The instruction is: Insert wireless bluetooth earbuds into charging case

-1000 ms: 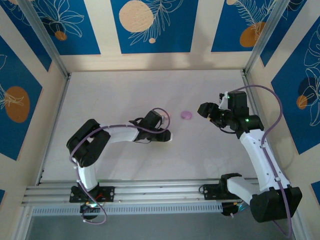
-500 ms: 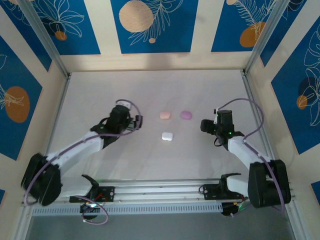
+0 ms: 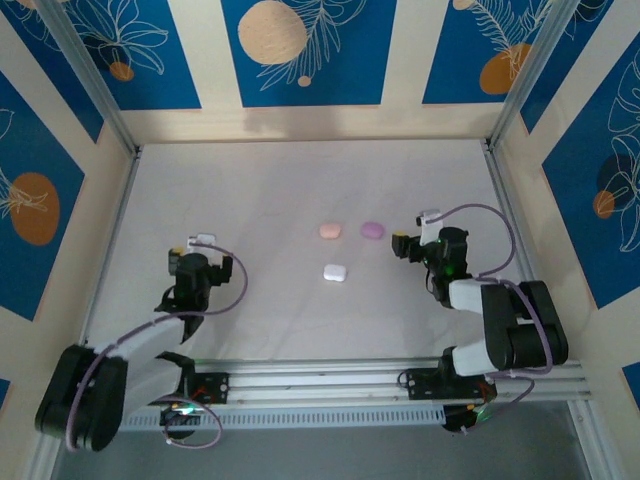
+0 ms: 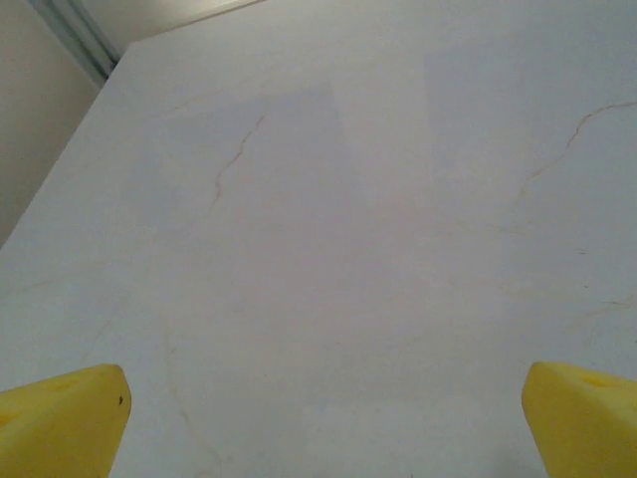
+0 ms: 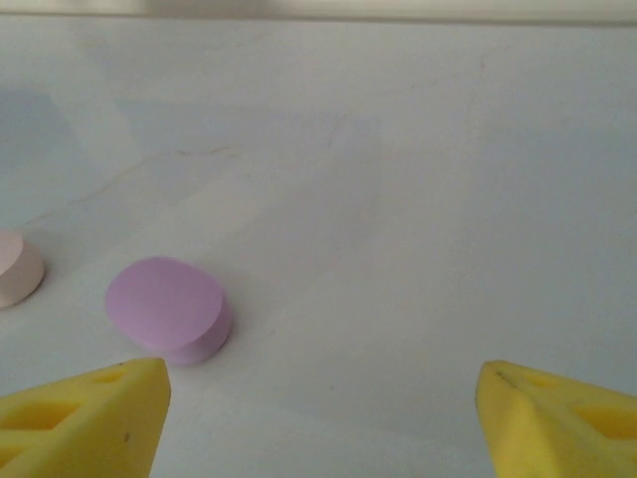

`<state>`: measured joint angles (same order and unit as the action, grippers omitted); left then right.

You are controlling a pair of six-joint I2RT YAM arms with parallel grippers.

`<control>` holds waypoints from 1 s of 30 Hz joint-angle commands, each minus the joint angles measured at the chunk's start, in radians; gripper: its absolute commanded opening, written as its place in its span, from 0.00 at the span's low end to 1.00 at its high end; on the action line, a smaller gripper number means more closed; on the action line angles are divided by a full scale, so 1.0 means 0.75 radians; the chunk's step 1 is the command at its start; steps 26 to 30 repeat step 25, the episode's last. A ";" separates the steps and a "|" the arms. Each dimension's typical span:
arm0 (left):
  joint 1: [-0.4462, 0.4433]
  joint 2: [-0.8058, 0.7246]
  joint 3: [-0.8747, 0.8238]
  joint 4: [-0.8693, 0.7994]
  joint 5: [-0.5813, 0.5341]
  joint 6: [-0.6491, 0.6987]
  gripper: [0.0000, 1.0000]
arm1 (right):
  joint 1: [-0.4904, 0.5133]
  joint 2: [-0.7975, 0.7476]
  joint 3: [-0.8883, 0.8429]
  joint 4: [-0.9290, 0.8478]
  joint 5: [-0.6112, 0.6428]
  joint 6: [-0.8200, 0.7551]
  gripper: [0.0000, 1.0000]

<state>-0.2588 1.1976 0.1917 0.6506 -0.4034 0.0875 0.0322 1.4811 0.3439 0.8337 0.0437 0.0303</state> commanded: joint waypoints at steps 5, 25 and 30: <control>0.128 0.383 0.033 0.711 0.180 -0.002 1.00 | -0.037 0.057 0.086 -0.010 0.104 0.103 0.99; 0.227 0.483 0.220 0.430 0.256 -0.093 1.00 | -0.029 0.053 0.089 -0.024 0.113 0.096 0.99; 0.227 0.483 0.220 0.430 0.256 -0.093 1.00 | -0.029 0.053 0.089 -0.024 0.113 0.096 0.99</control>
